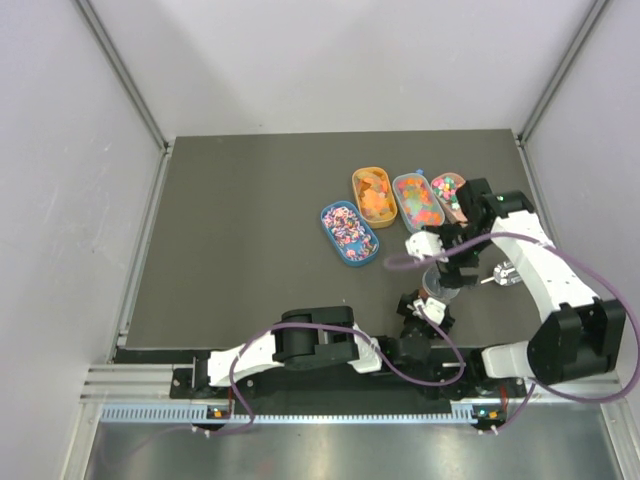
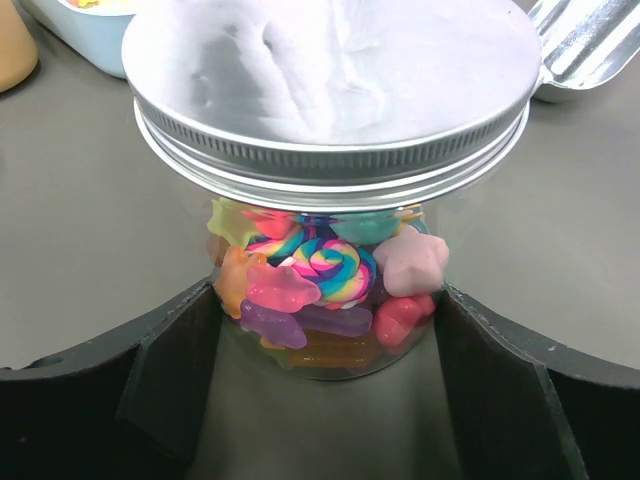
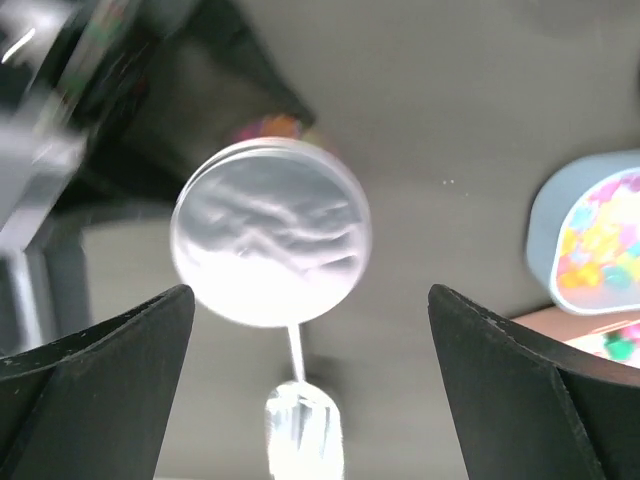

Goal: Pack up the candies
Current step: Screw the bottle lid onto the packing bottle.

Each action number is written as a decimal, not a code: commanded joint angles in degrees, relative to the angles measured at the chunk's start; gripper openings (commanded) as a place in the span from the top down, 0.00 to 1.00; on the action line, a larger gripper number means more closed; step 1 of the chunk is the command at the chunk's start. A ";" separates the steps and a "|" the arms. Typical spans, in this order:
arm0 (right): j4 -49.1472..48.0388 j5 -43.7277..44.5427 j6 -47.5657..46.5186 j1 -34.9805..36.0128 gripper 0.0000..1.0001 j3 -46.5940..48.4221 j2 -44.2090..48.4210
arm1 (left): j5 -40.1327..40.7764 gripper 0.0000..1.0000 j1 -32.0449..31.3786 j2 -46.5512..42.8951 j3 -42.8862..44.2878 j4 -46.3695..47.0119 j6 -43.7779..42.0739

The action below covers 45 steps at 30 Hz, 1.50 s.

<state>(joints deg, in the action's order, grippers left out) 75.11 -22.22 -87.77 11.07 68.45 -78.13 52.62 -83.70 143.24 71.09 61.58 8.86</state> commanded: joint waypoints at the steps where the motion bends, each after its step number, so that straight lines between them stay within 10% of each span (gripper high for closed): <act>1: 9.18 2.96 -20.19 -1.48 0.00 -3.39 4.03 | -18.69 1.00 1.35 23.84 -12.20 -53.58 17.33; 6: 9.09 4.64 -32.55 -3.16 0.00 -4.03 4.13 | -18.69 1.00 1.52 23.84 -12.29 -53.58 17.24; 45: 9.17 5.25 -42.76 2.81 0.00 -7.10 -1.41 | -19.93 1.00 1.88 24.10 -11.59 -54.46 17.86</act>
<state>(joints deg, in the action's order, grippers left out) 75.57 -15.70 -113.51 12.67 61.39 -79.05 50.76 -83.22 143.24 71.09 61.63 8.73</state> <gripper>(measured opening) 0.996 0.839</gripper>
